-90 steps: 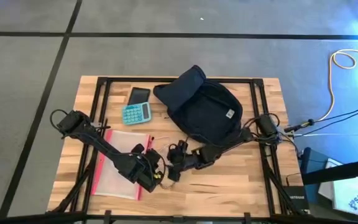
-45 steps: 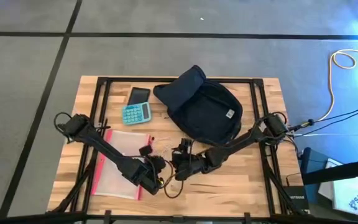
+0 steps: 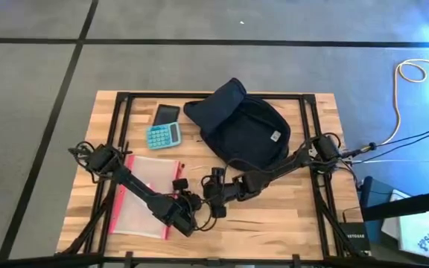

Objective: Unpack backpack
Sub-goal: Put the white charger cable into the transparent zip bag

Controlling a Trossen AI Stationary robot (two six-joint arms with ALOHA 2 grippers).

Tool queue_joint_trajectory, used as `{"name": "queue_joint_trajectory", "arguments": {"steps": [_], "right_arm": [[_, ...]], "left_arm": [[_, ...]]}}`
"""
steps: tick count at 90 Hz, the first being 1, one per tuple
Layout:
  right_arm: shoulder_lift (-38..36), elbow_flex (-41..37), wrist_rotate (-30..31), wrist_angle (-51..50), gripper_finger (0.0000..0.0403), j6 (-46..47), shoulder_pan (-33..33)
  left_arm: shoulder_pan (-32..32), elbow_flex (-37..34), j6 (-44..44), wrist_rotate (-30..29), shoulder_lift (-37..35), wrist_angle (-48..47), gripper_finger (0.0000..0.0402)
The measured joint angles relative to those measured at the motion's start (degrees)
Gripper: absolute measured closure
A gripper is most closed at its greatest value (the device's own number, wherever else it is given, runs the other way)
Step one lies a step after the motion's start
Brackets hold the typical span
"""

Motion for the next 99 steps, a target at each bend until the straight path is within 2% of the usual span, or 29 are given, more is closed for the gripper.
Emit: {"name": "queue_joint_trajectory", "arguments": {"steps": [31, 53, 76, 99], "right_arm": [[6.2, 0.0, -0.3, 1.0, 0.0143, 3.1, -0.4], [6.3, 0.0, -4.4, 0.5, 0.0152, 2.9, -1.4], [7.0, 0.3, -9.5, -0.7, 0.0251, 1.2, -3.1], [7.1, 0.2, -11.6, -0.9, 0.0354, -1.7, -3.4]], "left_arm": [[-0.3, 0.0, -0.4, -0.3, 0.0, 0.0, 0.0356], [-0.4, 0.0, -0.7, -0.3, 0.0, 0.1, 0.0356], [-0.4, 0.0, -0.9, -0.3, 0.0, 0.1, 0.0356], [-0.4, 0.0, -3.4, 0.3, 0.1, 0.1, 0.0356]]}}
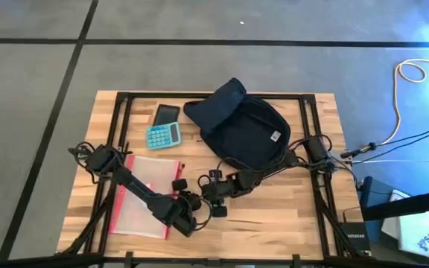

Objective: Unpack backpack
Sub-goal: Put the white charger cable into the transparent zip bag

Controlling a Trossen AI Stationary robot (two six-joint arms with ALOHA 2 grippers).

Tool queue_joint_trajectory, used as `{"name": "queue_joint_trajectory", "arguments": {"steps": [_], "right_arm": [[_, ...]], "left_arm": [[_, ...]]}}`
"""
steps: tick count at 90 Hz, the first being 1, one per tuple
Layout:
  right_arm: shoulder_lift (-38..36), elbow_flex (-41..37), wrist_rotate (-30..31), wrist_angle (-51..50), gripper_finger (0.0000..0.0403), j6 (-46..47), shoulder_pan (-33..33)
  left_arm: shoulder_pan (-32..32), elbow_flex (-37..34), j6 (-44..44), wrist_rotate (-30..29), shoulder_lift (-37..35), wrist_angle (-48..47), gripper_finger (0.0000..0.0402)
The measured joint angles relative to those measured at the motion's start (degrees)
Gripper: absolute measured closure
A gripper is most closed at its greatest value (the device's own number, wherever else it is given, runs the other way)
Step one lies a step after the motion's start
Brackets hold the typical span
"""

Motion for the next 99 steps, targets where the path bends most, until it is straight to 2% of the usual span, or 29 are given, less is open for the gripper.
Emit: {"name": "queue_joint_trajectory", "arguments": {"steps": [12, 40, 73, 84, 99], "right_arm": [[0.0, 0.0, -1.1, -0.1, 0.0395, -2.1, 0.0], [-0.2, -0.1, -1.6, 0.0, 0.0401, -3.4, 0.4], [-4.3, -0.2, -1.7, 2.8, 0.0403, -4.8, 0.4], [-4.8, -0.7, -2.1, 2.0, 0.0403, -6.0, 0.4], [-5.3, 3.5, -1.1, 0.4, 0.0403, -7.3, -0.3]], "left_arm": [[0.2, 0.0, -1.9, 1.3, -0.1, -0.1, 0.0356], [-0.5, 2.0, -4.5, 2.1, -0.8, -0.4, 0.0356], [-5.5, 2.6, -6.1, -13.0, -10.6, -2.6, 0.0357], [-7.4, 2.6, -6.2, -16.1, -12.4, -4.7, 0.0359], [-10.1, 2.6, -8.0, -19.4, -14.1, -9.3, 0.0358]]}}
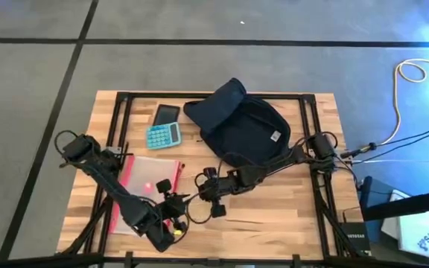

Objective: Unpack backpack
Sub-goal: Put the white charger cable into the transparent zip bag

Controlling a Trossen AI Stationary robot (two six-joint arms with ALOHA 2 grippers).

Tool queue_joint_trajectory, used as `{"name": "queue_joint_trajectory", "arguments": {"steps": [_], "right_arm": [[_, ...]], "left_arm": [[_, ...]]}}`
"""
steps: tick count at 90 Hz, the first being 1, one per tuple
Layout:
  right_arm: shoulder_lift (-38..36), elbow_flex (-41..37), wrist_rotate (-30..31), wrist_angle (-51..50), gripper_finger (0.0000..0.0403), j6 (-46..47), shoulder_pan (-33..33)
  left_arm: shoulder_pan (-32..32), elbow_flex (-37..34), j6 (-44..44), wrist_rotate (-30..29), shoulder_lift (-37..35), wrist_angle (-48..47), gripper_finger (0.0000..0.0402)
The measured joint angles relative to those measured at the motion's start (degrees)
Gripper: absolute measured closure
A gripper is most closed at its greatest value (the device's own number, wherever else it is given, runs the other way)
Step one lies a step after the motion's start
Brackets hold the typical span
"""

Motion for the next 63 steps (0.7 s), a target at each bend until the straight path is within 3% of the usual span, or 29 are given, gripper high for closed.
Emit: {"name": "queue_joint_trajectory", "arguments": {"steps": [26, 63], "right_arm": [[-0.1, 9.8, 2.6, -1.8, 0.0403, -3.9, -2.9], [-0.2, 28.9, 3.4, -5.5, 0.0403, -17.2, -11.9]], "left_arm": [[-4.4, 0.0, -8.6, -3.1, -3.3, -9.0, 0.0357], [-9.2, 0.0, -9.1, -4.9, -3.5, -10.4, 0.0357]]}}
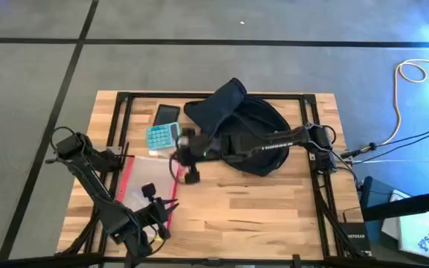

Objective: Unpack backpack
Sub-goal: Put the white charger cable into the transparent zip bag

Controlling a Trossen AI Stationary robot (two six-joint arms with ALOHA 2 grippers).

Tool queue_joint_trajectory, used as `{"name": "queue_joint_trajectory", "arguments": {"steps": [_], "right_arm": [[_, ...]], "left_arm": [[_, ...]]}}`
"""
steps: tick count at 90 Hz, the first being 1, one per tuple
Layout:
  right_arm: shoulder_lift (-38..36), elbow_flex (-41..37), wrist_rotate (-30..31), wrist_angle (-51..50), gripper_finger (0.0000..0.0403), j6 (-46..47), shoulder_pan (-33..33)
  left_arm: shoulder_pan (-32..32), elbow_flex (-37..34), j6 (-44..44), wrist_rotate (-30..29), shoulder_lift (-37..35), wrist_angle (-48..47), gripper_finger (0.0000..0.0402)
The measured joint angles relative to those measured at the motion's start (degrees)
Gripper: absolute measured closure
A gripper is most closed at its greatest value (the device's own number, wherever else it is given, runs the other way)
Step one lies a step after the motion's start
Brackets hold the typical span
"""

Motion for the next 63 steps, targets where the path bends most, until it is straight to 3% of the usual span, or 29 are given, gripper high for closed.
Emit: {"name": "queue_joint_trajectory", "arguments": {"steps": [13, 42, 63], "right_arm": [[0.0, 2.0, -1.5, 1.6, 0.0403, -3.9, -5.2], [11.4, 1.7, -23.0, 5.9, 0.0403, -10.0, -15.0], [18.1, 1.8, -18.2, 5.7, 0.0393, -9.0, -15.6]], "left_arm": [[-0.7, 0.0, 0.0, 0.2, 0.0, 0.1, 0.0357], [-0.8, 0.0, -1.0, 1.4, 2.9, 0.0, 0.0356], [-0.5, -0.1, -0.9, 3.4, 5.9, -0.2, 0.0356]]}}
